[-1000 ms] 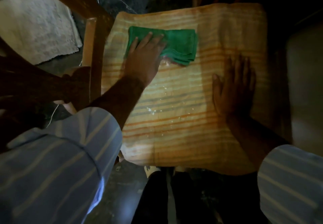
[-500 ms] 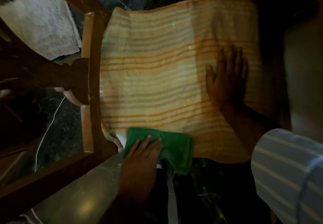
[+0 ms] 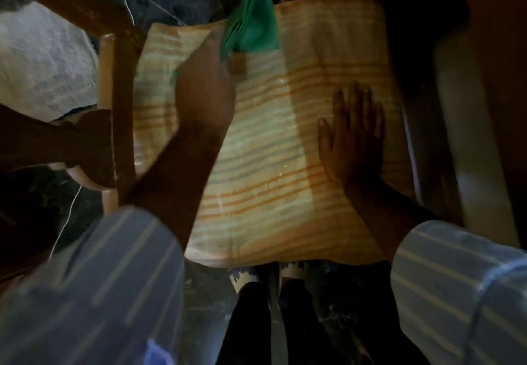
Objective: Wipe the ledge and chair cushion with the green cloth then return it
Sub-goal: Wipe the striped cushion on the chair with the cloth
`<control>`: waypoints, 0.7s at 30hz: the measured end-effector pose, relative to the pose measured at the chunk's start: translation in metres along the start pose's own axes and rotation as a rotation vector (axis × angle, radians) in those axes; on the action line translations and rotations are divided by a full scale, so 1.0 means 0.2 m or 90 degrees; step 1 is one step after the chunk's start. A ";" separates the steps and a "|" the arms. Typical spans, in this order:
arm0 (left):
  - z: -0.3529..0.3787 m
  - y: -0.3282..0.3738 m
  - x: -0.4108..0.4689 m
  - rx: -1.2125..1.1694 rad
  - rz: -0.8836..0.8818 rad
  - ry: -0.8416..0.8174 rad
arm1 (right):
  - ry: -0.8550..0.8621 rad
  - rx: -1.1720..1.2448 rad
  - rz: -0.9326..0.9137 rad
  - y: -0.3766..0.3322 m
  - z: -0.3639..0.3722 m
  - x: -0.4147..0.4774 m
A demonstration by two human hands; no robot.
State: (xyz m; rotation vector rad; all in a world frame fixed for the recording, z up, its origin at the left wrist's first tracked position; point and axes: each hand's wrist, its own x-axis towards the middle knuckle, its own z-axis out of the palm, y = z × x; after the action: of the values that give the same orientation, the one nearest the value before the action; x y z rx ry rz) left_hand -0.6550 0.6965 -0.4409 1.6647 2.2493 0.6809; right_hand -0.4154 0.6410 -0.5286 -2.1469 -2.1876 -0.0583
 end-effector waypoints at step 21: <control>0.02 -0.09 -1.23 0.094 0.264 -0.433 | 0.036 -0.006 -0.014 0.02 0.04 0.00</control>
State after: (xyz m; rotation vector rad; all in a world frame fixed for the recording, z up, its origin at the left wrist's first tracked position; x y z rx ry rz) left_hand -0.5912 0.4591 -0.4690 2.0563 1.5217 -0.0100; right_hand -0.4125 0.6412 -0.5359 -2.0989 -2.1853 -0.1302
